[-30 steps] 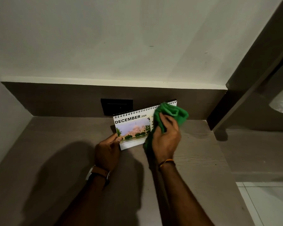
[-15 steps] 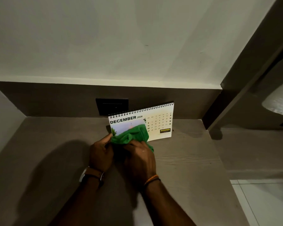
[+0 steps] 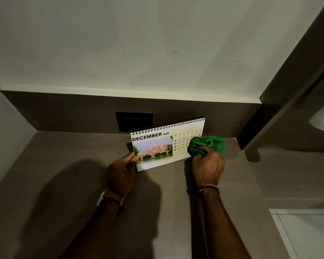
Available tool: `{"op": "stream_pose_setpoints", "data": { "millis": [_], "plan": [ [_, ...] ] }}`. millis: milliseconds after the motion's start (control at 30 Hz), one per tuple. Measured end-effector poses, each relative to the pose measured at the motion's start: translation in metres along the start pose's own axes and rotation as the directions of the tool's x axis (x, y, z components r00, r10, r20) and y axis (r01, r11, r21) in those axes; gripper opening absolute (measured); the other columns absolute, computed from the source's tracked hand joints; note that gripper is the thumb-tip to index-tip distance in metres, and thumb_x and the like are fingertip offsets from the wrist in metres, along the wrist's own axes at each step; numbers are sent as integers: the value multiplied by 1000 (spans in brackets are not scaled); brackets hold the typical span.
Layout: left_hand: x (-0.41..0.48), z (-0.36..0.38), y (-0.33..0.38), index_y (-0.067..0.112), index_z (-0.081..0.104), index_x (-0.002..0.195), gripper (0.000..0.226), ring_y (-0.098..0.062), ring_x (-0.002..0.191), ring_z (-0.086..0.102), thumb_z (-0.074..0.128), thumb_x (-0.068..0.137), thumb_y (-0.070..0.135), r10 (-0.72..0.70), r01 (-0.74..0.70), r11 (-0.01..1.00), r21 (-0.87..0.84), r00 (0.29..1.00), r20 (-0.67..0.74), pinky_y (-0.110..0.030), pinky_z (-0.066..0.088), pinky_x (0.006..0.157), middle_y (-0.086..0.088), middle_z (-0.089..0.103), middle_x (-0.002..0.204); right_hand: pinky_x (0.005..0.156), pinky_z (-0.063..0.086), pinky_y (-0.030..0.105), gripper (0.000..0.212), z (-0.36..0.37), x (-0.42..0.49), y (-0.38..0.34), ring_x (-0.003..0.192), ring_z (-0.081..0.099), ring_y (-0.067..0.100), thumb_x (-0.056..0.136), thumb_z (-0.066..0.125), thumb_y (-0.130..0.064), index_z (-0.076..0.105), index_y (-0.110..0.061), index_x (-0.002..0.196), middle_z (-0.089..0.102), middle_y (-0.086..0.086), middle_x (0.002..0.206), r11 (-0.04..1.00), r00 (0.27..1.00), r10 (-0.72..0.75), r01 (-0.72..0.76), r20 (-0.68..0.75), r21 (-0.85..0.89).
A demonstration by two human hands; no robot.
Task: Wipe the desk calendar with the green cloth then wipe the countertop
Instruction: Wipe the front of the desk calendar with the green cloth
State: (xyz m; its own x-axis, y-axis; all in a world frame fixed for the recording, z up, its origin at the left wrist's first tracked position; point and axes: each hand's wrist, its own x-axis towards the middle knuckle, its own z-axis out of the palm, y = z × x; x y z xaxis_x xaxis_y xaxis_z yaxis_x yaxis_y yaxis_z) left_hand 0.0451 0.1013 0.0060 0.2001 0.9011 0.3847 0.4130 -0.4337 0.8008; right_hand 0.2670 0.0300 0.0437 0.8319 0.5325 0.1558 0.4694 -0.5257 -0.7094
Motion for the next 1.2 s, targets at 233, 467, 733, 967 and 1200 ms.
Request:
{"op": "stream_pose_setpoints", "data": {
  "millis": [233, 467, 733, 967, 1200],
  "plan": [
    [1, -1, 2, 9, 73, 101, 26, -8, 80, 66, 54, 91, 23, 11, -11, 999, 40, 1000, -2, -32, 56, 70, 5, 70, 95, 71, 55, 35, 34, 26, -69, -21, 94, 61, 24, 72, 59, -11, 79, -26, 97, 76, -5, 94, 894, 868, -370, 429, 332, -126],
    [-1, 2, -4, 3, 65, 116, 26, -7, 96, 62, 61, 92, 11, -48, 48, 999, 24, 999, -5, -14, 48, 82, 3, 64, 108, 87, 54, 36, 41, -13, -8, 4, 96, 68, 39, 80, 62, -7, 78, -28, 111, 77, 13, 102, 1000, 998, -26, 25, 54, 9],
    [1, 6, -5, 6, 69, 110, 25, 27, 90, 52, 56, 90, 15, 6, -5, 999, 33, 999, -33, 3, 39, 73, 11, 63, 101, 99, 48, 29, 46, 22, -48, -55, 110, 64, 26, 76, 72, 2, 75, -13, 119, 68, 9, 123, 902, 943, -333, 321, -11, 290],
    [0, 0, -14, 7, 61, 65, 29, -2, 61, 50, 46, 88, 17, 104, -104, 992, 66, 995, 1, -21, 37, 55, 3, 59, 65, 68, 58, 34, 32, 35, -92, -43, 99, 63, 30, 84, 74, -25, 73, -25, 116, 69, -4, 120, 643, 597, -762, 743, 252, 185],
    [2, -1, -1, 9, 72, 98, 17, -5, 73, 64, 56, 94, 11, 78, -81, 990, 114, 997, 27, -4, 42, 65, 1, 72, 93, 93, 50, 34, 51, 7, -27, -30, 98, 66, 36, 65, 67, 17, 78, -8, 108, 73, 11, 110, 819, 832, -542, 554, -118, 149]
  ]
}}
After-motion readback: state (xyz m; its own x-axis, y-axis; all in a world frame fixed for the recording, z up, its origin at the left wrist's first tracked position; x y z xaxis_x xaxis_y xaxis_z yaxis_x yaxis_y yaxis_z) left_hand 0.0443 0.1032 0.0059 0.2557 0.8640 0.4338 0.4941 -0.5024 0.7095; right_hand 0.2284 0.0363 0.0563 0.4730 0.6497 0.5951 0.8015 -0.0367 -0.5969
